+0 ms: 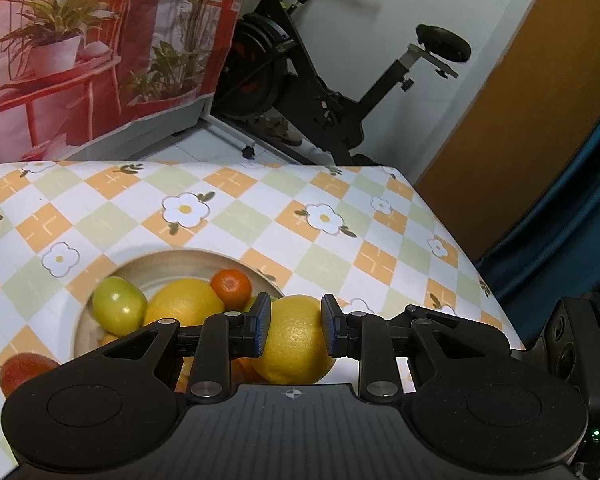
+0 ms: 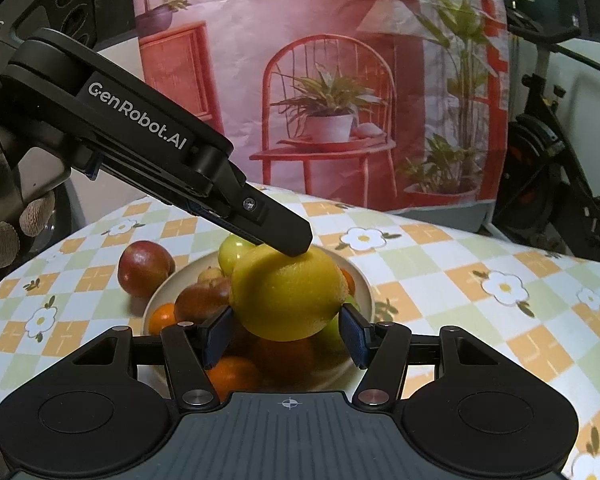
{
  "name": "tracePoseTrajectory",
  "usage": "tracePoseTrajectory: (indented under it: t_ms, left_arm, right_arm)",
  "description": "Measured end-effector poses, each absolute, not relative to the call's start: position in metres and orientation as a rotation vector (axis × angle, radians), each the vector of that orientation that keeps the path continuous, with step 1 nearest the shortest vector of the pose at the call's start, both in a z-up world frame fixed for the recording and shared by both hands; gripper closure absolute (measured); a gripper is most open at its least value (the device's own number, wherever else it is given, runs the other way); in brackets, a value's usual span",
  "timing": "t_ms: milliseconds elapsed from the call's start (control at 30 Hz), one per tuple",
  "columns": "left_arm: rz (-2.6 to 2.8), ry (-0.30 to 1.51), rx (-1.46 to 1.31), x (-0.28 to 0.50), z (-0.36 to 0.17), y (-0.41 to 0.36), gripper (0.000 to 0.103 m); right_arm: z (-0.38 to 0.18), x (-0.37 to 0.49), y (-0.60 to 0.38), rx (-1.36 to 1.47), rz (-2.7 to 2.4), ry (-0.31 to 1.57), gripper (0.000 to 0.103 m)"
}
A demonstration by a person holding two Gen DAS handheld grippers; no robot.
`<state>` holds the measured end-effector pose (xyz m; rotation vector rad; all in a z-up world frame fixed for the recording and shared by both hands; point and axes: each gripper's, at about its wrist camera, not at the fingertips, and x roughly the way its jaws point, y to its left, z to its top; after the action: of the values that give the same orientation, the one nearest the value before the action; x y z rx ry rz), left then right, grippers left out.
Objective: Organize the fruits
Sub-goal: 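Carry both held lemons over the beige plate and lower them in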
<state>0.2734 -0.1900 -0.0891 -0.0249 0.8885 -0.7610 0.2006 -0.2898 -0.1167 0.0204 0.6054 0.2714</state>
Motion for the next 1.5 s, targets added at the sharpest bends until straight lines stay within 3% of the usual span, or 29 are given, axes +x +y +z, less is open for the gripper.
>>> tracePoseTrajectory:
  t_ms: [467, 1500]
  left_arm:
    - [-0.697, 0.885, -0.048, 0.296, -0.096, -0.191, 0.074]
    - [-0.648, 0.852, -0.036, 0.283, -0.088, -0.175, 0.074]
  right_arm:
    - [-0.124, 0.233, -0.292, 0.036, 0.287, 0.625, 0.049]
    - [-0.114, 0.218, -0.292, 0.008, 0.267, 0.635, 0.048]
